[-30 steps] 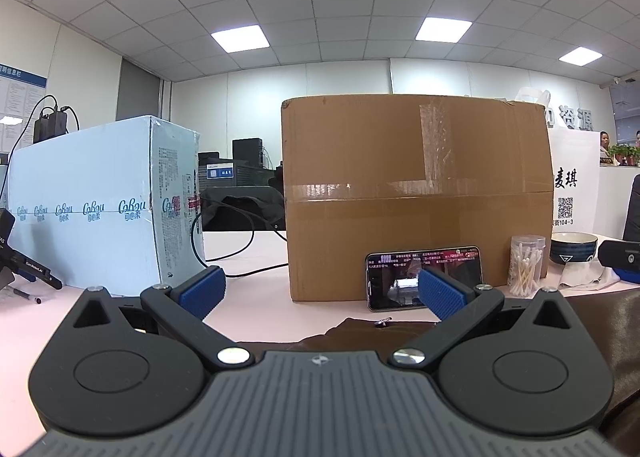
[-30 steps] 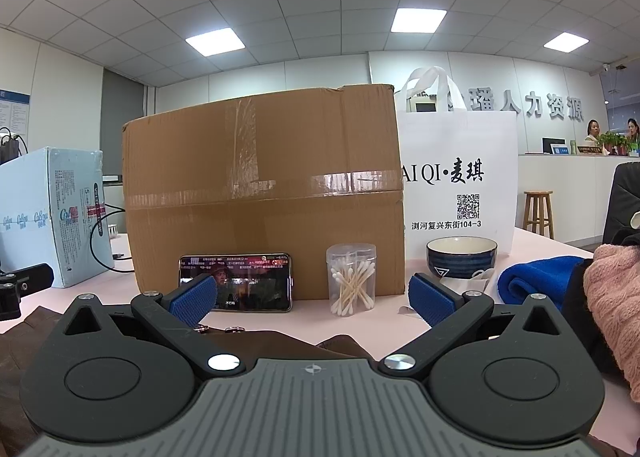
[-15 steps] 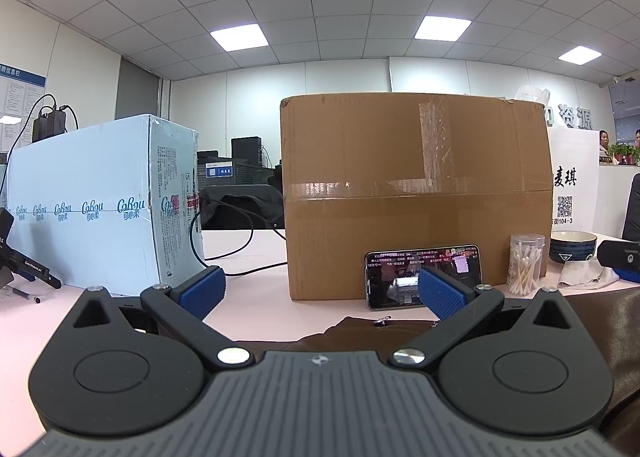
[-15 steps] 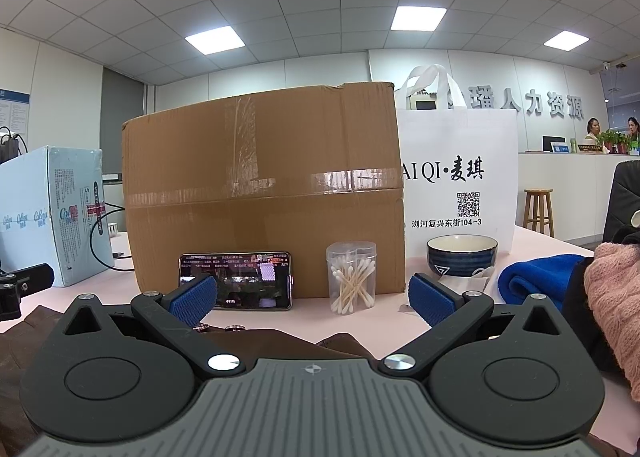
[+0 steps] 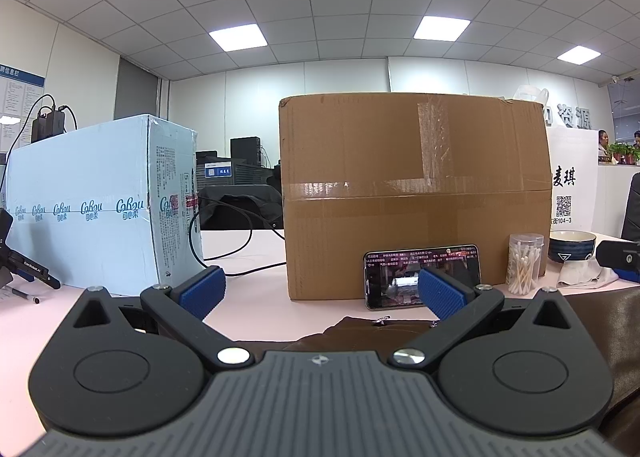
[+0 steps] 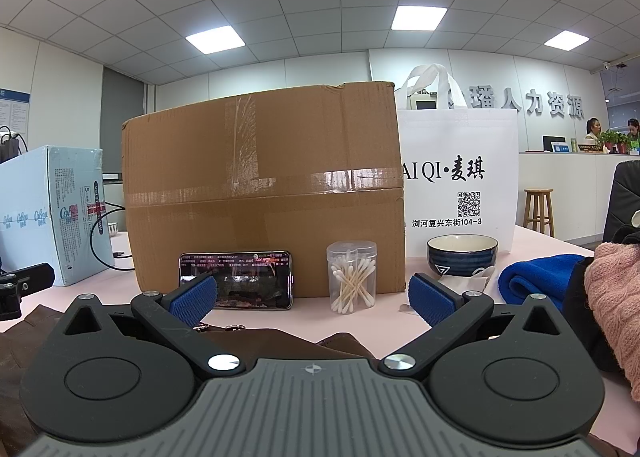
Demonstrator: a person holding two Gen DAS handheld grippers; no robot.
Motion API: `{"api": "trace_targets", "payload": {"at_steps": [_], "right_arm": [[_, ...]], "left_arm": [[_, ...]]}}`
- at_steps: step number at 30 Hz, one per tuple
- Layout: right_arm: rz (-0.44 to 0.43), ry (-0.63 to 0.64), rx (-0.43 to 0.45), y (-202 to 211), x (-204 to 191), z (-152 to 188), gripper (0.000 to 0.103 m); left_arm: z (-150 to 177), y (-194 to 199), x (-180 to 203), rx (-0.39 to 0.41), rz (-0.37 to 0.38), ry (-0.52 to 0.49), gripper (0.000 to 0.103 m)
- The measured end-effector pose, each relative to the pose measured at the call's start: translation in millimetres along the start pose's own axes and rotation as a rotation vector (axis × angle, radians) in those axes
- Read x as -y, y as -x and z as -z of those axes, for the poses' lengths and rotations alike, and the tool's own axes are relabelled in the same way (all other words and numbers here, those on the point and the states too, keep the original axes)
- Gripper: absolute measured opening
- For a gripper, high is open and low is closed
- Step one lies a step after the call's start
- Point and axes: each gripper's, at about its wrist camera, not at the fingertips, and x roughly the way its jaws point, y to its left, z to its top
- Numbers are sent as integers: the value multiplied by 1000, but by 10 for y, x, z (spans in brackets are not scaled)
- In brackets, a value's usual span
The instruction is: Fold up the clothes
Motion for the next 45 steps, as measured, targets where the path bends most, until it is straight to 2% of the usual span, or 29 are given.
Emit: {"api": "trace_targets", "payload": {"at_steps": [45], "right_arm": [[0,0,-2,9,-9,11,103]], "left_arm": [[-37,-13,-94,-6,15,-2,103]]}}
